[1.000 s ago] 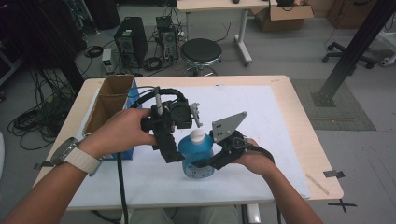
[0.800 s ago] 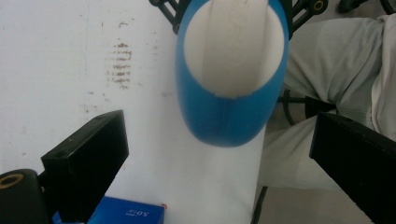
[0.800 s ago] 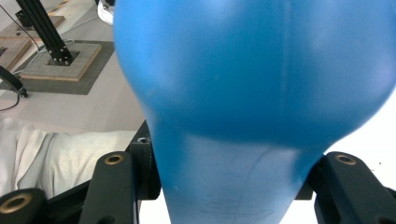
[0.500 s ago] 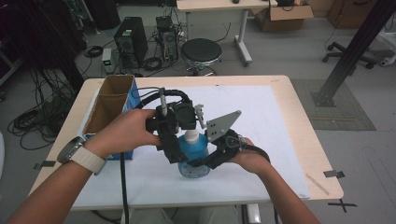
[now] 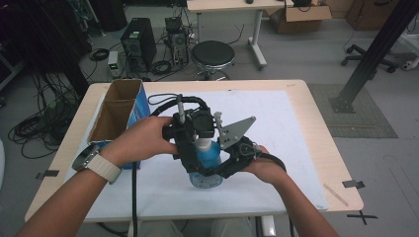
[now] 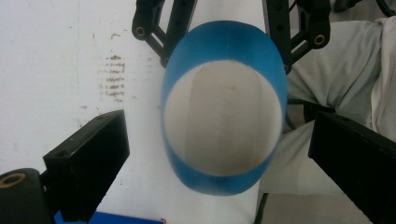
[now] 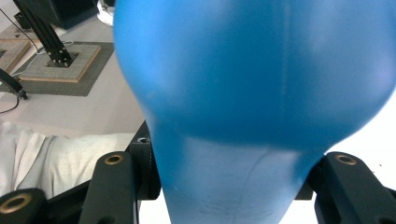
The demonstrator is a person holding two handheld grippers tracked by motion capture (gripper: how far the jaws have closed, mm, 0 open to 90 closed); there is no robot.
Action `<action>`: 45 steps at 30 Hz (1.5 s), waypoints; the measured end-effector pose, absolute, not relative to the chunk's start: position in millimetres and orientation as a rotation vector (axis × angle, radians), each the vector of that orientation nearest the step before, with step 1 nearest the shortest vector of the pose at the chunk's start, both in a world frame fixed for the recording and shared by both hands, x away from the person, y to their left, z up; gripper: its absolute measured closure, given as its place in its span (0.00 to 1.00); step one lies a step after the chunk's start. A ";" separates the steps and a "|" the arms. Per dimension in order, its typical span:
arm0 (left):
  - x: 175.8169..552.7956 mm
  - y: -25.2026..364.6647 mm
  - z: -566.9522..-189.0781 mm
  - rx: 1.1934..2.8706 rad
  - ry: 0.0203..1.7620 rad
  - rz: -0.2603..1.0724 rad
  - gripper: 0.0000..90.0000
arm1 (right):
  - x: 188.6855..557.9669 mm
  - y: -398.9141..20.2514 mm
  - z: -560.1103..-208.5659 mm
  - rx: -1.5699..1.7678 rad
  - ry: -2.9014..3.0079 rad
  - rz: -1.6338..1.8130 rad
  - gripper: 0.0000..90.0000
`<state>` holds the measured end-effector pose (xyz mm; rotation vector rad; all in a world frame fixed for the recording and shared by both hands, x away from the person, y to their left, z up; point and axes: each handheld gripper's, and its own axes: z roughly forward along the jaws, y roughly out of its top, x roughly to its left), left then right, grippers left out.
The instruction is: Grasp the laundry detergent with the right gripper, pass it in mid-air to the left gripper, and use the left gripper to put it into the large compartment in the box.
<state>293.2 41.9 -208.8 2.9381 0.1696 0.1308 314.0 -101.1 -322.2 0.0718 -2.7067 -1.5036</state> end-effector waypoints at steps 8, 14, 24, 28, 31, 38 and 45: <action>295.4 36.7 -216.1 2.946 0.161 0.111 0.10 | 313.1 -100.1 -320.2 0.076 -2.710 -1.499 0.49; 296.0 34.9 -216.9 2.947 0.155 0.116 0.16 | 312.6 -100.6 -319.5 0.076 -2.711 -1.499 0.49; 296.2 36.2 -220.2 2.953 0.157 0.106 0.22 | 312.6 -99.7 -319.5 0.076 -2.708 -1.506 0.49; 296.2 36.3 -220.5 2.950 0.154 0.101 0.23 | 312.8 -99.5 -319.2 0.081 -2.709 -1.504 0.49; 296.2 35.9 -220.5 2.949 0.151 0.099 0.25 | 313.1 -99.0 -319.6 0.084 -2.710 -1.504 0.49; 296.2 35.4 -220.0 2.938 0.144 0.090 0.28 | 312.8 -97.8 -320.0 0.085 -2.710 -1.497 0.49; 295.8 36.4 -219.7 2.931 0.145 0.088 0.31 | 313.0 -98.3 -320.2 0.083 -2.708 -1.500 0.49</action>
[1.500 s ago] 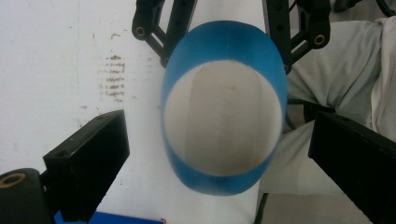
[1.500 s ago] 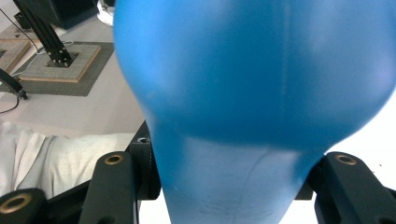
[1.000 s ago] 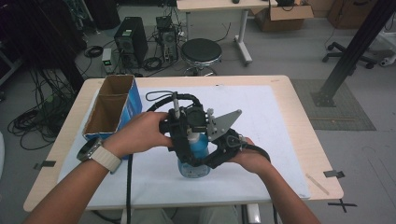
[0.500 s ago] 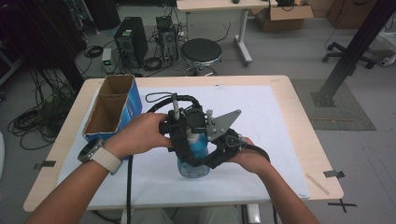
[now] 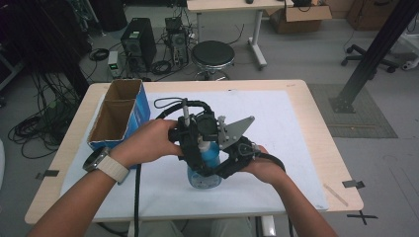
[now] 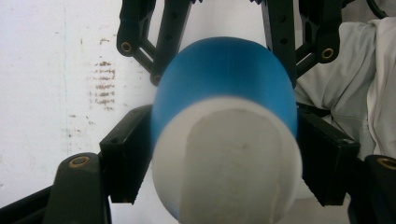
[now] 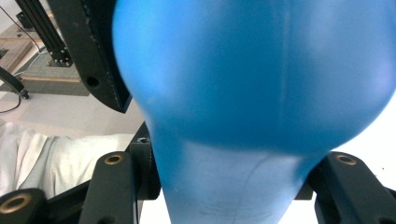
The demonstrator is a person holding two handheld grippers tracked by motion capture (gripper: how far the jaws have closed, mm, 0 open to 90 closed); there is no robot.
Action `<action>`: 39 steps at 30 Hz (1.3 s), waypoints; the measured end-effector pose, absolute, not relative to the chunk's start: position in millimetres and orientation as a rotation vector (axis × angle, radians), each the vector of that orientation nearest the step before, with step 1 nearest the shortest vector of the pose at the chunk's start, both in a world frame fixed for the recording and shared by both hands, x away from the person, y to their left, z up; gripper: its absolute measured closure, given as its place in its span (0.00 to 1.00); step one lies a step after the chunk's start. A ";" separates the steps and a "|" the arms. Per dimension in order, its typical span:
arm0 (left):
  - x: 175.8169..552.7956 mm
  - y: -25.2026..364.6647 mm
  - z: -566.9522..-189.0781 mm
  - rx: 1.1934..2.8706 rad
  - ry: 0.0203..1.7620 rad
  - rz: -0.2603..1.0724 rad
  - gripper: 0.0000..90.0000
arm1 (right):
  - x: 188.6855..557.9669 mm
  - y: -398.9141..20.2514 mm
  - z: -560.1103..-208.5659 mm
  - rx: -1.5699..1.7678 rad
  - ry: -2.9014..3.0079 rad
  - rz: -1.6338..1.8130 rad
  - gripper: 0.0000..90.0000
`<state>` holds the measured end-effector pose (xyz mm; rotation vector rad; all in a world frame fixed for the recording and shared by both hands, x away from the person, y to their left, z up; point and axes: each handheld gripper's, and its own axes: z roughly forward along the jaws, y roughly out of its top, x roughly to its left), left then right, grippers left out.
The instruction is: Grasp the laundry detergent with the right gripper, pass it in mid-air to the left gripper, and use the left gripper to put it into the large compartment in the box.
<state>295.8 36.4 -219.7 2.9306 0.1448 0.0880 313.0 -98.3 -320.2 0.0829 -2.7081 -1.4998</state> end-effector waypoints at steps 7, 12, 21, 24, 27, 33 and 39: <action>296.2 36.6 -219.3 2.924 0.145 0.090 0.35 | 312.4 -98.1 -320.2 0.088 -2.709 -1.498 0.49; 296.1 36.2 -220.2 2.928 0.144 0.089 0.40 | 311.8 -97.8 -320.5 0.089 -2.711 -1.492 0.49; 293.5 35.6 -219.9 2.920 0.124 0.099 0.42 | 311.3 -98.4 -320.8 0.106 -2.712 -1.501 0.49; 292.8 35.3 -218.4 2.923 0.125 0.099 0.42 | 311.1 -98.9 -320.1 0.113 -2.708 -1.506 0.49; 292.2 35.2 -216.6 2.920 0.129 0.100 0.42 | 310.9 -99.1 -319.1 0.119 -2.704 -1.509 0.49; 291.2 36.2 -213.9 2.906 0.149 0.103 0.42 | 311.5 -100.7 -316.3 0.128 -2.693 -1.510 0.48; 291.5 42.5 -211.2 2.900 0.200 0.081 0.42 | 317.0 -116.3 -313.7 0.059 -2.643 -1.514 0.30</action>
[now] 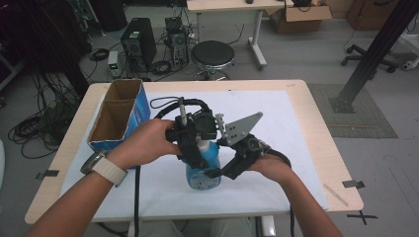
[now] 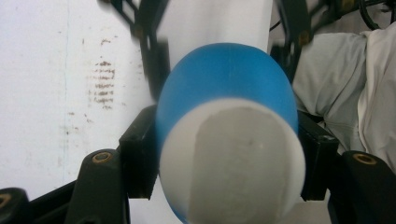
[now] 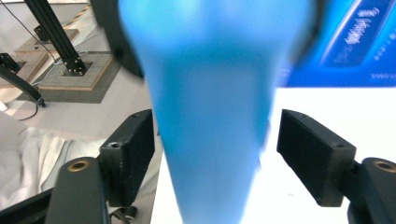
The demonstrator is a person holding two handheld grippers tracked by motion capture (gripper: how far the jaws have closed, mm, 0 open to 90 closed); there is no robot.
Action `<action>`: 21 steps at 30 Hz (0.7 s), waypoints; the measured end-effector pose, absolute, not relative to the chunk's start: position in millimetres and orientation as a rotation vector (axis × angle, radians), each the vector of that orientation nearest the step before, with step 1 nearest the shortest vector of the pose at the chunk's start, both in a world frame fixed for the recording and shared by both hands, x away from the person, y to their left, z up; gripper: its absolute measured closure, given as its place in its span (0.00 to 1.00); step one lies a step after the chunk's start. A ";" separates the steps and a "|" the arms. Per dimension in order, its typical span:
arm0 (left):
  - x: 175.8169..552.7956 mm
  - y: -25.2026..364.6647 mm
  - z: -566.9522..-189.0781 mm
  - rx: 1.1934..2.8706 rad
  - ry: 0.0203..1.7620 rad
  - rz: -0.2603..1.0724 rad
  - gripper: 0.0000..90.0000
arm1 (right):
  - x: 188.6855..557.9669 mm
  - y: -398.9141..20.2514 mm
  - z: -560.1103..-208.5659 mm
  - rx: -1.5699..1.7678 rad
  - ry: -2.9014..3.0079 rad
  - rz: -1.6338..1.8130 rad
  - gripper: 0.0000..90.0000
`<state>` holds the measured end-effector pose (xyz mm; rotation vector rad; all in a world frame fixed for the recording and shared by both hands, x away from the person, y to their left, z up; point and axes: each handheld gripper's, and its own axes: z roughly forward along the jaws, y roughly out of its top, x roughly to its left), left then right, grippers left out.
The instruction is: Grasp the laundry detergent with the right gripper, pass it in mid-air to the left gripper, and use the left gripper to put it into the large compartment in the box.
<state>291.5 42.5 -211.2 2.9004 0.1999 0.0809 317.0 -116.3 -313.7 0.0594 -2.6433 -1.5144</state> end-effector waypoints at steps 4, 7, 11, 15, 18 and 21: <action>292.3 49.0 -209.9 2.907 0.242 0.106 0.42 | 319.4 -140.9 -310.2 -0.034 -2.660 -1.491 0.21; 293.8 54.5 -208.0 2.908 0.284 0.112 0.42 | 319.4 -148.4 -308.4 -0.060 -2.677 -1.478 0.17; 293.9 60.4 -204.0 2.904 0.339 0.133 0.42 | 319.3 -163.3 -302.9 -0.128 -2.745 -1.440 0.13; 294.3 64.7 -198.4 2.901 0.408 0.159 0.42 | 318.4 -173.8 -297.4 -0.193 -2.788 -1.408 0.11; 295.2 67.4 -192.1 2.898 0.478 0.185 0.42 | 318.2 -178.9 -294.3 -0.222 -2.806 -1.378 0.10; 296.4 70.5 -182.8 2.889 0.540 0.234 0.42 | 316.3 -187.5 -285.4 -0.269 -2.865 -1.302 0.07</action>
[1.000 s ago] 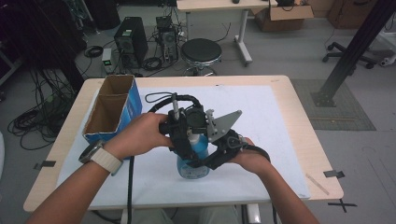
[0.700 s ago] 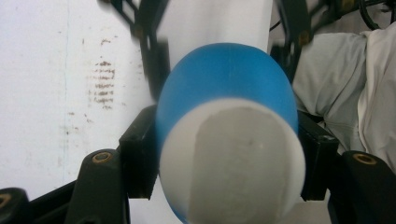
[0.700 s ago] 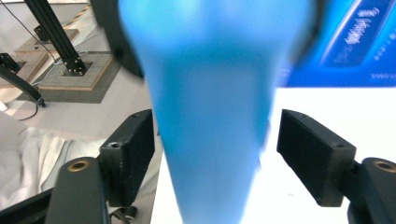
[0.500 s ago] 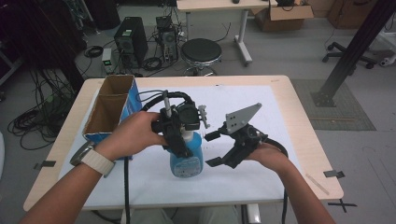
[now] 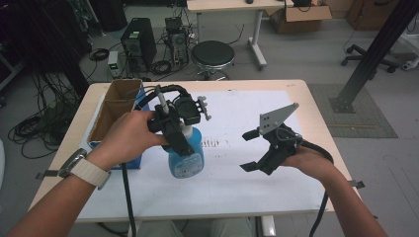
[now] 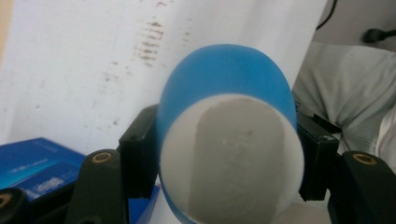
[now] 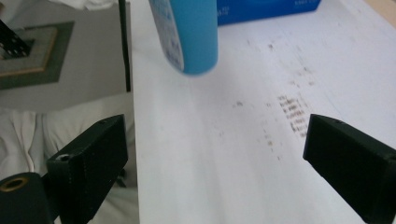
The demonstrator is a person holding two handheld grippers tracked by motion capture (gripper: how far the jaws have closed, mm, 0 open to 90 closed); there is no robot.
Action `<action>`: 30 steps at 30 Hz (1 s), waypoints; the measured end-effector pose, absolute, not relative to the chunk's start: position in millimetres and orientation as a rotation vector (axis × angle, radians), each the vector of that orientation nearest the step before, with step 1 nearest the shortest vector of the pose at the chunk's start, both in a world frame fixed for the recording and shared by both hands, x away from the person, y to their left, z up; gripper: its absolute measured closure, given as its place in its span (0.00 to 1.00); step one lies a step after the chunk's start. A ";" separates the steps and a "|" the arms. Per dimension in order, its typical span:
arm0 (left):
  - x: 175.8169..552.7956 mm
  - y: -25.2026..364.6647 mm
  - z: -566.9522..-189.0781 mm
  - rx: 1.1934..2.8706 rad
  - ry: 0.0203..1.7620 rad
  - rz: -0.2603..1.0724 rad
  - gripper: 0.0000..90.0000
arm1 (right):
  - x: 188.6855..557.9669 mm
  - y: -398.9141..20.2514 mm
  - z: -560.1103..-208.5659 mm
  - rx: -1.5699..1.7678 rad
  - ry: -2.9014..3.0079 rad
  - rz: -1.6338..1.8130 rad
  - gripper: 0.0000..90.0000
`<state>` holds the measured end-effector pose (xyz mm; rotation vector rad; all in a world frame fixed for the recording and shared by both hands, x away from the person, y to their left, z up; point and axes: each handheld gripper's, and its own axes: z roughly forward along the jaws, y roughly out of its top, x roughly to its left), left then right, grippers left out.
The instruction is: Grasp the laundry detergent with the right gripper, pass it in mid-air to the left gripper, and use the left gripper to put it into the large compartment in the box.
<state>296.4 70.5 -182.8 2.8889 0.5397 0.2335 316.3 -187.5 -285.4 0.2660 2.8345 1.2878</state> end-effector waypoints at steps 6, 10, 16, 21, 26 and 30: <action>300.1 77.6 -170.0 2.851 0.674 0.271 0.42 | 314.9 -196.4 -277.8 0.326 2.856 1.150 0.07; 303.0 84.2 -161.5 2.825 0.792 0.318 0.42 | 314.6 -204.7 -275.1 0.364 2.897 0.982 0.06; 306.7 88.9 -156.0 2.808 0.896 0.338 0.42 | 312.9 -209.3 -276.2 0.382 2.970 0.744 0.07; 309.9 93.0 -151.0 2.790 0.969 0.333 0.42 | 313.2 -213.3 -276.5 0.382 3.025 0.614 0.06; 314.1 98.2 -146.0 2.761 1.055 0.338 0.42 | 313.4 -215.3 -275.5 0.375 3.065 0.494 0.06; 317.3 101.5 -141.7 2.737 1.131 0.350 0.42 | 313.9 -216.4 -276.4 0.372 3.077 0.421 0.06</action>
